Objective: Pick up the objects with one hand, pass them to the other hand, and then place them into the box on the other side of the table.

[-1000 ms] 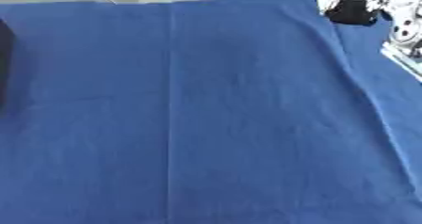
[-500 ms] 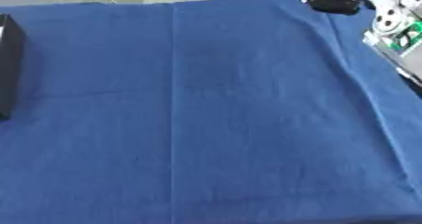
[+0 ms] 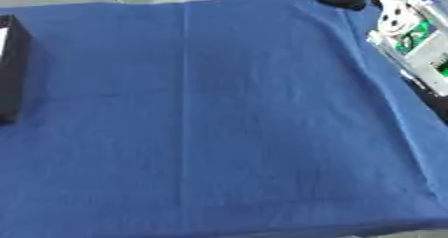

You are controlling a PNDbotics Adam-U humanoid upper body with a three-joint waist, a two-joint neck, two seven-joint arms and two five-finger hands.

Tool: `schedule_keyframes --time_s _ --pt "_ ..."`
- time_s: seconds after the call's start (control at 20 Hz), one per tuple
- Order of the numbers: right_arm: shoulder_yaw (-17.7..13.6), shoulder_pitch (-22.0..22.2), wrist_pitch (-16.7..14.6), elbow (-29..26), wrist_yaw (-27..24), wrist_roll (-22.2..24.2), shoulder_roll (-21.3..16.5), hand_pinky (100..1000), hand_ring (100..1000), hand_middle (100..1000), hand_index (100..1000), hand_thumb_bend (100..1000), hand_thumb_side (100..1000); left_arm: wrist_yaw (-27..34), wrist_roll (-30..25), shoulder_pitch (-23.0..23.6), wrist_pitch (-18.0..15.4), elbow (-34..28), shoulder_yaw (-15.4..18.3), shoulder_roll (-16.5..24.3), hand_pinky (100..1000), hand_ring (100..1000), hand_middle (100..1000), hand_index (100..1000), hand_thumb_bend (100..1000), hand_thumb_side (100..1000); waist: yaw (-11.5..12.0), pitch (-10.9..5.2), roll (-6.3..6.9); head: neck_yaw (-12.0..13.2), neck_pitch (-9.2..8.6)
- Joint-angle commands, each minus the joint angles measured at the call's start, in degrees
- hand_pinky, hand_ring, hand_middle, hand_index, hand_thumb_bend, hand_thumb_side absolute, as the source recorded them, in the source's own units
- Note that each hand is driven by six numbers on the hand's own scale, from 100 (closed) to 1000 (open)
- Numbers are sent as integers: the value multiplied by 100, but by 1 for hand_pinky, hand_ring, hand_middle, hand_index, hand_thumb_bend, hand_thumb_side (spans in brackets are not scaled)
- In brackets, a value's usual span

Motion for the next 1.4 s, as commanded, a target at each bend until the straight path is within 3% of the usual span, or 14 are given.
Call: schedule_keyframes --time_s 0.05,0.5,0.85,1.4 --pt "65 -137 -95 -102 -151 -78 36 601 682 543 461 100 100 -134 -188 -250 187 -62 -105 231 798 761 740 744 102 489 -15 -152 -4 51 47" --pt "391 -242 -138 -176 -313 109 394 588 672 540 454 100 100 -506 -735 -729 654 58 -486 199 791 759 737 746 124 488 -52 -186 13 120 78" --pt "641 -332 -154 -120 -291 327 626 585 669 540 453 100 100 -992 -1325 -1124 599 394 -923 -3 785 757 736 747 159 488 -21 -212 12 135 95" --pt "912 -448 -193 26 -225 467 914 579 666 539 451 100 100 -1455 -1914 -1473 499 799 -1344 -387 784 759 738 752 177 511 31 -242 -10 107 125"
